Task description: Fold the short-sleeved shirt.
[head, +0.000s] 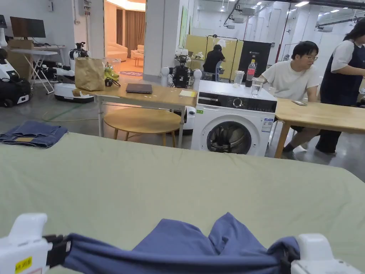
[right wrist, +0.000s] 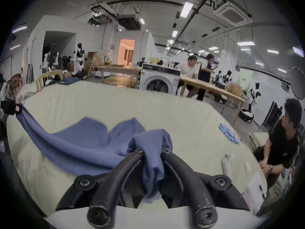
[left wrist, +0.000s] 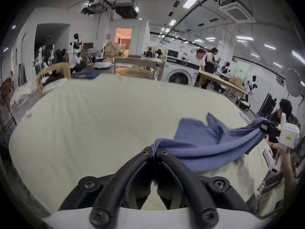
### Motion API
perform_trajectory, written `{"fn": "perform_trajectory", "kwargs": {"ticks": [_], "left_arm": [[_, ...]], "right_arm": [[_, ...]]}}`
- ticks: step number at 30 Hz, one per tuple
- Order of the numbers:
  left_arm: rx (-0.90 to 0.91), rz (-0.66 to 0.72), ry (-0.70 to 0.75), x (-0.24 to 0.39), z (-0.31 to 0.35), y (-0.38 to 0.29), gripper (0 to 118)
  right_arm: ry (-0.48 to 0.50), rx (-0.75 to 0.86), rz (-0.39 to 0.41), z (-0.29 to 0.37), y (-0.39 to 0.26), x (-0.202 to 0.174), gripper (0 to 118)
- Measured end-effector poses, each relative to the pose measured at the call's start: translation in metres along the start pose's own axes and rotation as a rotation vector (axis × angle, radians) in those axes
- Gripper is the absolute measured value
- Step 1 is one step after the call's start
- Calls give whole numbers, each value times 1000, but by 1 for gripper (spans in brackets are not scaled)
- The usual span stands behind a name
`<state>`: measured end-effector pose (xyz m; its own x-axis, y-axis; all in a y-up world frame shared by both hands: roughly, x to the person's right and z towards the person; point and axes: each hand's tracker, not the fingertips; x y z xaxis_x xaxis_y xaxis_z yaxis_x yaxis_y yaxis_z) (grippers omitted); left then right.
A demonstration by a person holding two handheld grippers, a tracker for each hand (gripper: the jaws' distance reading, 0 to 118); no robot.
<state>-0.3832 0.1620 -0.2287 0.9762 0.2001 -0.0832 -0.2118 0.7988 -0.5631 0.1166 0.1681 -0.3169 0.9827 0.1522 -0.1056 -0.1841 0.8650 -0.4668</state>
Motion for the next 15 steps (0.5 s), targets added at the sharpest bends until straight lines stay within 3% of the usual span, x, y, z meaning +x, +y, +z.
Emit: {"fn": "perform_trajectory", "kwargs": {"ticks": [3,7,10,14,15], "left_arm": [[-58,27,16,-7,1,-42,0],[-128,49,25,-16,-6,-79,0],[-150,63,25,-21,-10,-88,0],[-152,55,43,-16,-7,-81,14],[-138,45,46,-15,-5,-77,32]], "right_arm": [[5,-53,5,8,-36,-7,10],[19,-123,-64,3,-68,-8,10],[12,-145,-73,0,-79,-6,14],[-8,-110,-44,10,-73,-10,24],[-14,-91,-36,16,-66,-14,41]]}}
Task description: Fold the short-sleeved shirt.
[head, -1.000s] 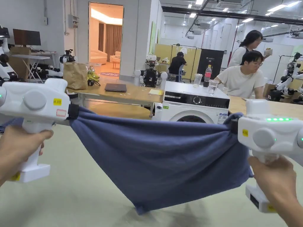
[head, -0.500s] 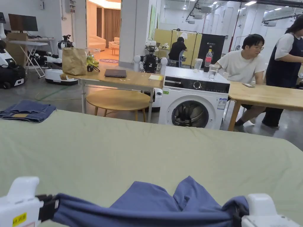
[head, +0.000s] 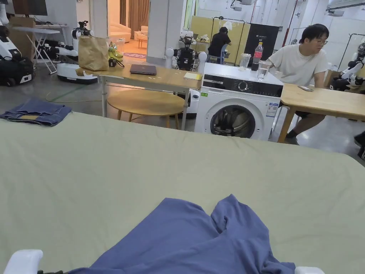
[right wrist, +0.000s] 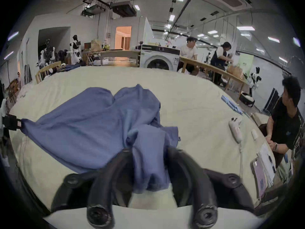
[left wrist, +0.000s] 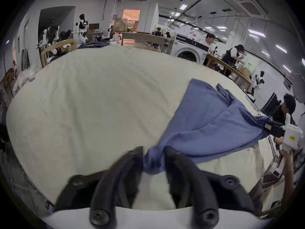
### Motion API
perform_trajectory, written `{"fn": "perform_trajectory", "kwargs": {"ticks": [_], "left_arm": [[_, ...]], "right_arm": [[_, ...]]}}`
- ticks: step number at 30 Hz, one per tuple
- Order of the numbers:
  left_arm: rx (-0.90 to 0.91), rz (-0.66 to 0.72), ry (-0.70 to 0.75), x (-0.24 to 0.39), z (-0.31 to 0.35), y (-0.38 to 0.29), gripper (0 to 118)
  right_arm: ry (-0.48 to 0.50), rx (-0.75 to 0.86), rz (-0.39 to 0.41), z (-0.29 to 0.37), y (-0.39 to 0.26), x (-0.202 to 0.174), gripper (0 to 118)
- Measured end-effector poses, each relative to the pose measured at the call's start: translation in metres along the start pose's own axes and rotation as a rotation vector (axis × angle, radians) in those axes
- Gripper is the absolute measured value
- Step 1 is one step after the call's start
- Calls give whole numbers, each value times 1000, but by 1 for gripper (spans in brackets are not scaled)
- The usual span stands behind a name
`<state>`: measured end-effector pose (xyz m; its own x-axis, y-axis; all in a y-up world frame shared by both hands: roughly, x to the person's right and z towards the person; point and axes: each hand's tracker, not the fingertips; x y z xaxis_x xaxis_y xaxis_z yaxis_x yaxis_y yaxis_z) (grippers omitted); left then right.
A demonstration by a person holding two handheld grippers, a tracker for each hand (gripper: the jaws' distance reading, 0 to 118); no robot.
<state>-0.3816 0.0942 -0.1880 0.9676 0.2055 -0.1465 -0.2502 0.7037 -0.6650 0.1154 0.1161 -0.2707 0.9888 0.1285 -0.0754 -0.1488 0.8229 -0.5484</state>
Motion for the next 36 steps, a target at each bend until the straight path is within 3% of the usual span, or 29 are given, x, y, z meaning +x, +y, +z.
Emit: {"fn": "perform_trajectory", "kwargs": {"ticks": [2,5,9,11,12,13,15,17,20,25,32,33,36], "left_arm": [[40,-7,-11,7,7,7,48],[117,-20,-37,23,18,19,57],[213,-61,-32,43,16,31,57],[247,-78,-23,56,15,37,57],[271,-91,-21,62,15,40,53],[298,-105,-14,68,14,41,39],[341,-131,10,80,15,45,0],[359,-142,100,91,15,49,0],[317,-97,6,88,17,54,0],[237,-80,41,60,24,62,0],[-55,59,-11,-2,12,61,0],[-81,68,-17,-5,10,59,3],[-153,92,-19,-15,2,50,56]], "right_arm": [[6,87,-6,12,12,-1,57],[30,153,-29,23,30,-7,58],[66,229,-80,23,44,-21,57],[56,272,-99,24,49,-31,50],[49,298,-108,24,51,-37,31],[51,313,-112,24,53,-42,12],[51,329,-128,24,58,-49,2],[79,343,-132,25,62,-56,0],[114,351,-115,26,65,-65,0],[133,334,-69,21,64,-71,0],[144,256,-63,-1,57,-68,0],[146,244,-65,-4,56,-67,0],[149,218,-66,-10,51,-67,0]]}}
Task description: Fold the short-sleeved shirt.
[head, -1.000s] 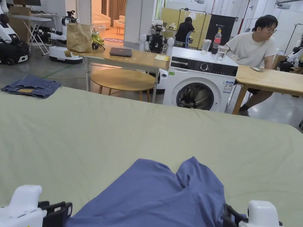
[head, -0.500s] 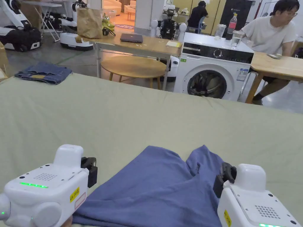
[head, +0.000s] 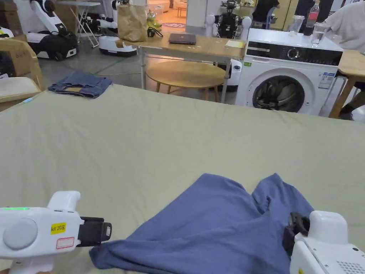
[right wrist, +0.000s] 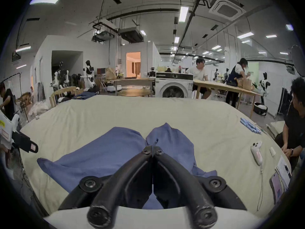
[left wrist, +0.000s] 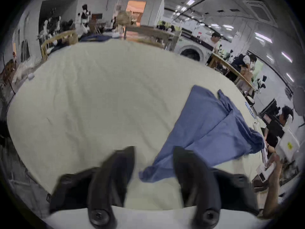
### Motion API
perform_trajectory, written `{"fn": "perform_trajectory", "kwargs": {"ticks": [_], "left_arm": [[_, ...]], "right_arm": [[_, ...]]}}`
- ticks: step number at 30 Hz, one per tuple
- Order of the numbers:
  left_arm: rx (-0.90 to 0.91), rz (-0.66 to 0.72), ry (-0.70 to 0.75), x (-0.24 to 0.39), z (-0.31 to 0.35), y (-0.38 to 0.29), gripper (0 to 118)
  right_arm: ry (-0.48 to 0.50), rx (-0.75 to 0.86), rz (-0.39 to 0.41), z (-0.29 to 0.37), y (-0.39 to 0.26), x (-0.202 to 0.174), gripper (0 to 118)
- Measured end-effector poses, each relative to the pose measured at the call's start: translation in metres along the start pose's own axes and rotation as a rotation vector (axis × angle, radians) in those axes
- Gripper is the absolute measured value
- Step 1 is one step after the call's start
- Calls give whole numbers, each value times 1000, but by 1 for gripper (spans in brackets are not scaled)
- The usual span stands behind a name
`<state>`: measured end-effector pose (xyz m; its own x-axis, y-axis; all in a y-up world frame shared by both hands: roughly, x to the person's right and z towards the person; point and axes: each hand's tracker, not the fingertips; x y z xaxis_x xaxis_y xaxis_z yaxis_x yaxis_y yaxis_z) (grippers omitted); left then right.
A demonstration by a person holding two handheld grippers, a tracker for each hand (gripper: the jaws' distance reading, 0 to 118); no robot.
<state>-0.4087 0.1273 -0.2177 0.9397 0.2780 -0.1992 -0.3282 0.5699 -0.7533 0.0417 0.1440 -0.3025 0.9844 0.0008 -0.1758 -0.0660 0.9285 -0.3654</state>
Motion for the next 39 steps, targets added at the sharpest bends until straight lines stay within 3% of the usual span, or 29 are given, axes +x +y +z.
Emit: {"fn": "perform_trajectory", "kwargs": {"ticks": [3,10,12,17,20,22,31,32,35,36,39], "left_arm": [[-34,15,34,-4,-15,-6,64],[-99,100,108,-10,-67,-14,64],[-75,54,157,1,-66,-15,63],[-84,-93,260,30,-69,-22,43],[-80,-104,257,38,-70,-26,11],[-80,-125,238,38,-70,-28,1],[-14,-71,112,27,-40,-21,0],[-8,-63,98,27,-36,-21,0],[-1,-56,88,26,-35,-21,0],[1,-51,81,25,-36,-21,0],[-8,-39,74,21,-41,-23,0]], "right_arm": [[-1,-19,3,-4,-4,1,0],[-33,-80,-37,-15,-10,10,0],[-37,-90,-42,-16,-11,14,0],[-45,-104,-39,-19,-14,19,0],[-42,-116,-38,-21,-13,21,0],[-41,-119,-36,-22,-12,22,0],[-43,-166,-33,-52,40,52,0],[-37,-222,-39,-66,51,61,3],[-14,-359,-38,-116,68,87,55],[-21,-400,-43,-133,72,91,65],[-22,-521,-42,-187,73,111,65]]}}
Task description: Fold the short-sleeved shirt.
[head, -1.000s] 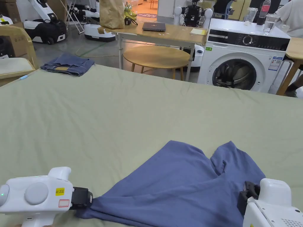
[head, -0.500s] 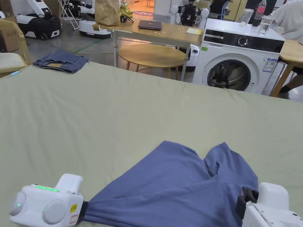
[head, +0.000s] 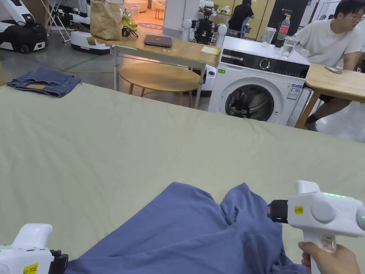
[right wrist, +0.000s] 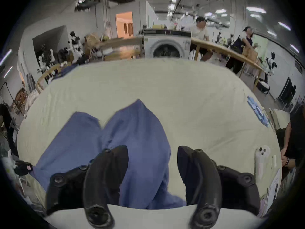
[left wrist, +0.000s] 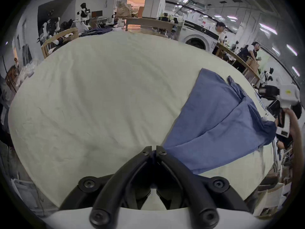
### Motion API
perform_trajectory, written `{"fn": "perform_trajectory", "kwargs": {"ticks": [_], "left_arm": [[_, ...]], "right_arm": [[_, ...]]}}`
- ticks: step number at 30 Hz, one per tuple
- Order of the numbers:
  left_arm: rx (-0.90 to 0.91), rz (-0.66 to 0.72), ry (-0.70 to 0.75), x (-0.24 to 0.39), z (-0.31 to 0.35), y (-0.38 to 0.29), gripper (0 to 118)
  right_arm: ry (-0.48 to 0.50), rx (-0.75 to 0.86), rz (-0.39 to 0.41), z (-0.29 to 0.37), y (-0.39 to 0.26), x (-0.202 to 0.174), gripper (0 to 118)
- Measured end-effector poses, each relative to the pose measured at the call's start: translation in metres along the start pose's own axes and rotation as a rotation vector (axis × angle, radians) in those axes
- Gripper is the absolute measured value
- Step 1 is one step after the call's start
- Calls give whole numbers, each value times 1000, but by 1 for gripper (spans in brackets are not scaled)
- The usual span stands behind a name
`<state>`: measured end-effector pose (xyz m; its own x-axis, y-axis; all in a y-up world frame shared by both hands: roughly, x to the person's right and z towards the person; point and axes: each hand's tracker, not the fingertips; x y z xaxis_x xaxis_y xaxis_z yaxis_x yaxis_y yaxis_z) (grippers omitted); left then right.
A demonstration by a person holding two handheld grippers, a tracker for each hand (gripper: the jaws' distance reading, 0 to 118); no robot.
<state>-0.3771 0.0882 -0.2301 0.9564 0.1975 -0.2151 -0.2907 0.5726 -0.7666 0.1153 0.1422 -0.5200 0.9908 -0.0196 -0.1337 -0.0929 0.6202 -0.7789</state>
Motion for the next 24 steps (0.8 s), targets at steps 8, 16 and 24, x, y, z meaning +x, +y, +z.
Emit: {"fn": "perform_trajectory", "kwargs": {"ticks": [8,16,24], "left_arm": [[-8,20,-3,-3,-2,-2,0],[-9,17,-7,3,-3,-2,0],[47,12,-23,5,9,7,0]], "right_arm": [[6,-273,28,-92,18,8,65],[20,-261,74,-84,16,-3,23],[47,-98,66,-32,11,-2,0]]}}
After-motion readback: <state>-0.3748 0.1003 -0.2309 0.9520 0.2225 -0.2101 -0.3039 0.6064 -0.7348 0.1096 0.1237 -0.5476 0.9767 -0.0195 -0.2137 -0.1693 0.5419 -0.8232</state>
